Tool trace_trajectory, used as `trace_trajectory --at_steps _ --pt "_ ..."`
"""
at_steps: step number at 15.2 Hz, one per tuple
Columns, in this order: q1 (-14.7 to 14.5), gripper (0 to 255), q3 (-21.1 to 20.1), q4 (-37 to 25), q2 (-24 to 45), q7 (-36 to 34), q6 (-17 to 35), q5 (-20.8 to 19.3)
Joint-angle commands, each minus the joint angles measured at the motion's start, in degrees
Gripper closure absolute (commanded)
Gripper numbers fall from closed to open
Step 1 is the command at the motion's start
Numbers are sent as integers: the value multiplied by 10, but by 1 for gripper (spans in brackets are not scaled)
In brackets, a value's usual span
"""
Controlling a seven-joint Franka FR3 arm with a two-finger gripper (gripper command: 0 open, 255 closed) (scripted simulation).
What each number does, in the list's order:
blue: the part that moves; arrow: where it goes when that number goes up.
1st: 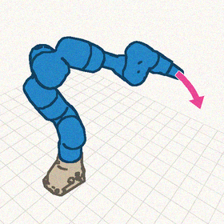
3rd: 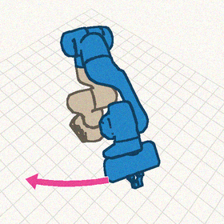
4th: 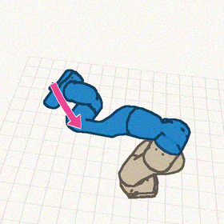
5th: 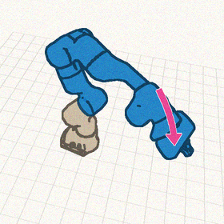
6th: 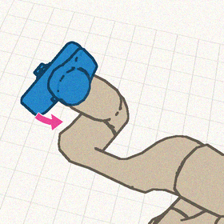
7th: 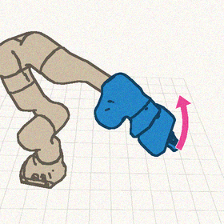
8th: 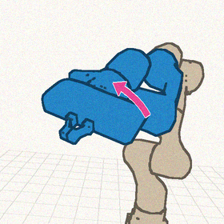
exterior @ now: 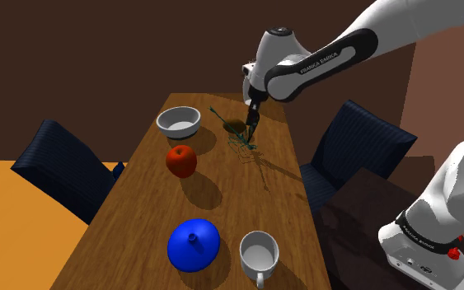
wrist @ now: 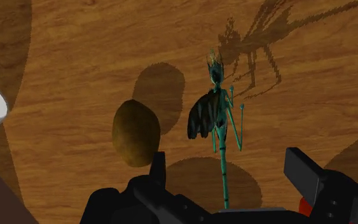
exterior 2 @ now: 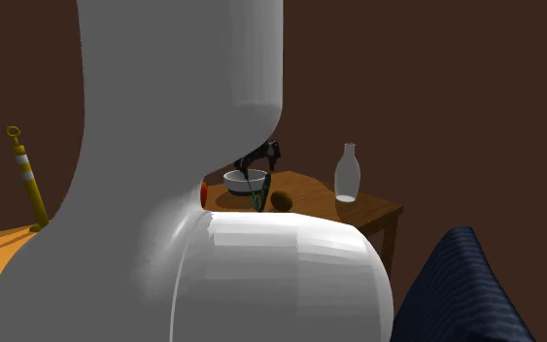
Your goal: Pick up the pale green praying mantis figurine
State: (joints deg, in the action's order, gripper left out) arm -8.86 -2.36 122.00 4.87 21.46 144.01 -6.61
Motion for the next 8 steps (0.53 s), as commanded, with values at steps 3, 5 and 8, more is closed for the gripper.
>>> trace_trajectory --at_steps 3,5,8 --pt "-8 0 -9 -55 84 33 34 -18" --pt "-10 0 -11 -71 106 42 42 -23" --pt "-12 0 -9 -65 120 37 61 -28"
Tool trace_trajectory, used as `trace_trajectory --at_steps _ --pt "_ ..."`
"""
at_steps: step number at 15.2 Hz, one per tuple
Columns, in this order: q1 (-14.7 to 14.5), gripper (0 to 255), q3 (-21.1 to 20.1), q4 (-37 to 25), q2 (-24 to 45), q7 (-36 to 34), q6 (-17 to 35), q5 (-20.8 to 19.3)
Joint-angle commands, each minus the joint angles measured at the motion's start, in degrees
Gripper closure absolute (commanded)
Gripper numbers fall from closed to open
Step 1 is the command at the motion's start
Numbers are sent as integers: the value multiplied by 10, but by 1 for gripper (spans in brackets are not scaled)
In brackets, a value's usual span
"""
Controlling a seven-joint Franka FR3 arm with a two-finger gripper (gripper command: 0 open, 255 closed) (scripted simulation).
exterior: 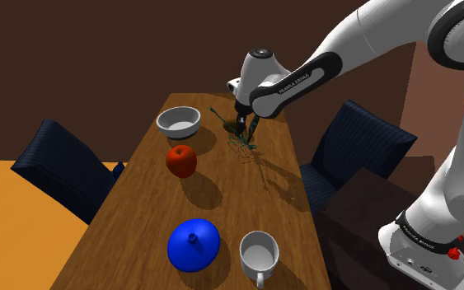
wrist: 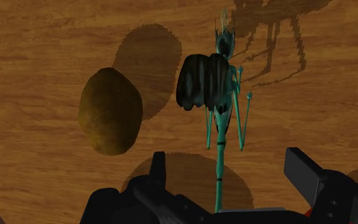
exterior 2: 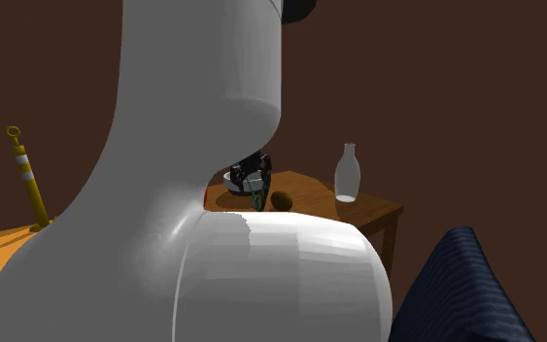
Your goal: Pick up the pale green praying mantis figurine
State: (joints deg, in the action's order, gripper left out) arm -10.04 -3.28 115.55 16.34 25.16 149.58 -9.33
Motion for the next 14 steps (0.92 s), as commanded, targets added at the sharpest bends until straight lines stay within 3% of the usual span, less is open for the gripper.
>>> trace_trajectory --at_steps 1,6,7,14 --pt "0 0 1 2 10 -1 12 -3" --pt "-2 0 5 7 28 -7 35 -9" --pt "-2 255 4 6 28 -7 34 -9" --pt "-3 255 4 6 28 -7 34 -9"
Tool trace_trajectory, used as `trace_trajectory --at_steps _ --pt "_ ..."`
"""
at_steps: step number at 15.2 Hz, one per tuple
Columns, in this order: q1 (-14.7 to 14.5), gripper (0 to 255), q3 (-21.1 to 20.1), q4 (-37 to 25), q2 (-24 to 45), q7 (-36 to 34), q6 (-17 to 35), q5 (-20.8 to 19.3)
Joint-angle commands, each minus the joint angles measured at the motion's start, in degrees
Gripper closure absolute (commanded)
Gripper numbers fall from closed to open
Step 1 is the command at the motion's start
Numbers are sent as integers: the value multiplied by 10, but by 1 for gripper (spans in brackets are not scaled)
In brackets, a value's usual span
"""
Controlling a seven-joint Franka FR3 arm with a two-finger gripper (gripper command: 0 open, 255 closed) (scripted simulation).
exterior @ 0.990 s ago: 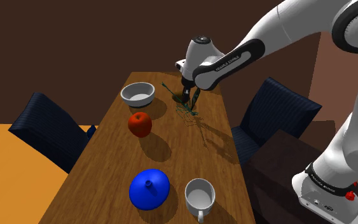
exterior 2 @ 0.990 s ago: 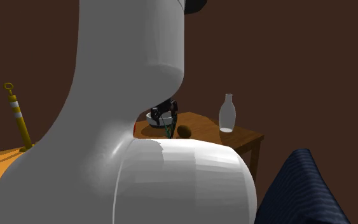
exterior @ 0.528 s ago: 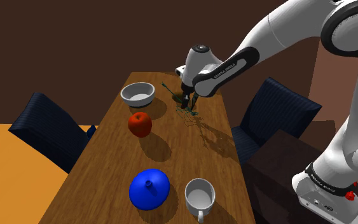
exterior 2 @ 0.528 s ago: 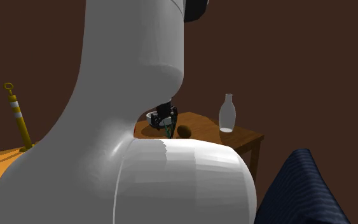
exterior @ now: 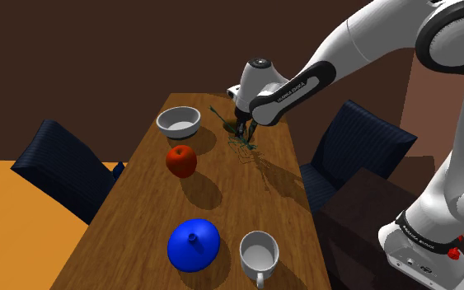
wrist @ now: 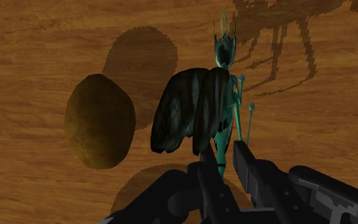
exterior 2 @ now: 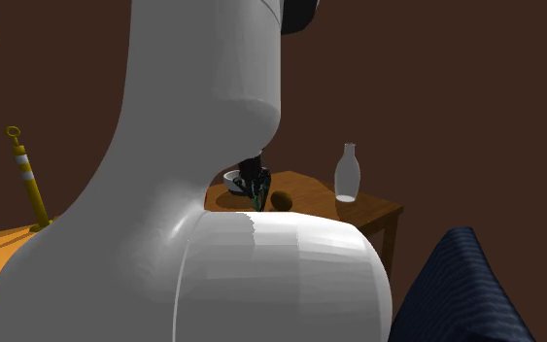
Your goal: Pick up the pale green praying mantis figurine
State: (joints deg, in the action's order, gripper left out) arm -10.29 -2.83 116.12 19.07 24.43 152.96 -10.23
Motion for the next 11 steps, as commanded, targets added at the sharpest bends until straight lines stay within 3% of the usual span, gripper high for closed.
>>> trace_trajectory --at_steps 1,11 --pt "0 255 0 0 0 0 0 0" --pt "5 255 -7 -15 -42 15 -57 15"
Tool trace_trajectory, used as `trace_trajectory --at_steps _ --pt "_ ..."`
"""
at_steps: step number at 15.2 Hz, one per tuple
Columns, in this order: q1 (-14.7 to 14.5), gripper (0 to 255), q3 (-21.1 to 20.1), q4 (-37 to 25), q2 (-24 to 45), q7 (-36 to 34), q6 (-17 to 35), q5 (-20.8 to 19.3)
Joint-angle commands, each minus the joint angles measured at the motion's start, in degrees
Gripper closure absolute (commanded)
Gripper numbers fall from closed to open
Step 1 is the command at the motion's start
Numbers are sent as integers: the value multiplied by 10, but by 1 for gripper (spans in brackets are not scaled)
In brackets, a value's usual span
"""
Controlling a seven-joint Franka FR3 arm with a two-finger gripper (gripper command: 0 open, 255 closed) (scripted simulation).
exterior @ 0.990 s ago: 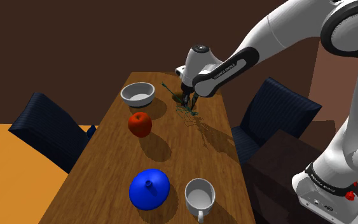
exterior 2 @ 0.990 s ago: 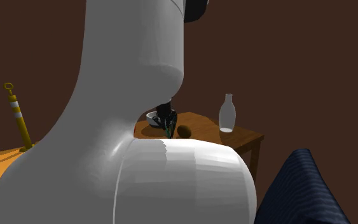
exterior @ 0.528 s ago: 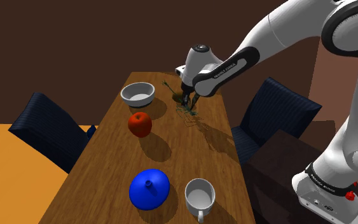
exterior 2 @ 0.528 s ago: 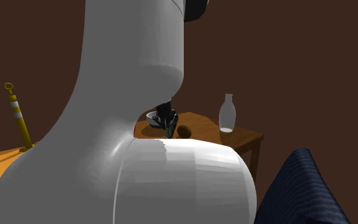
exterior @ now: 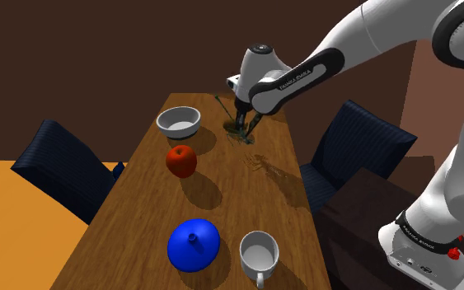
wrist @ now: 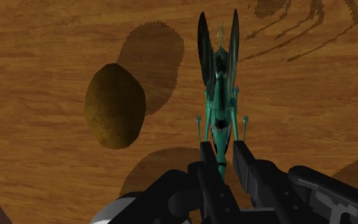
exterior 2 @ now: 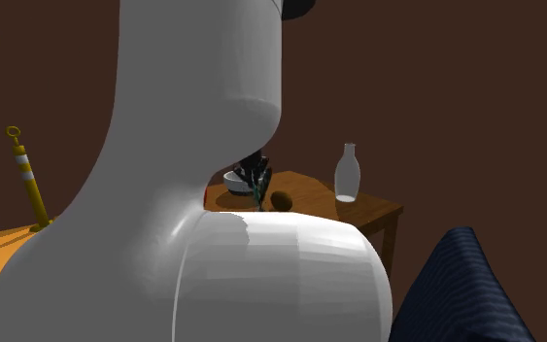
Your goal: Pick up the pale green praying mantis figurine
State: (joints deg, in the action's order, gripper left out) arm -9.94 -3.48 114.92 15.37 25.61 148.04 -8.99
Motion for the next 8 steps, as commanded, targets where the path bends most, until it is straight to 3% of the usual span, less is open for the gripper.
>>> trace_trajectory --at_steps 1,8 --pt "1 255 -1 -6 -9 4 -15 4" --pt "3 255 -4 -20 -29 12 -49 11"
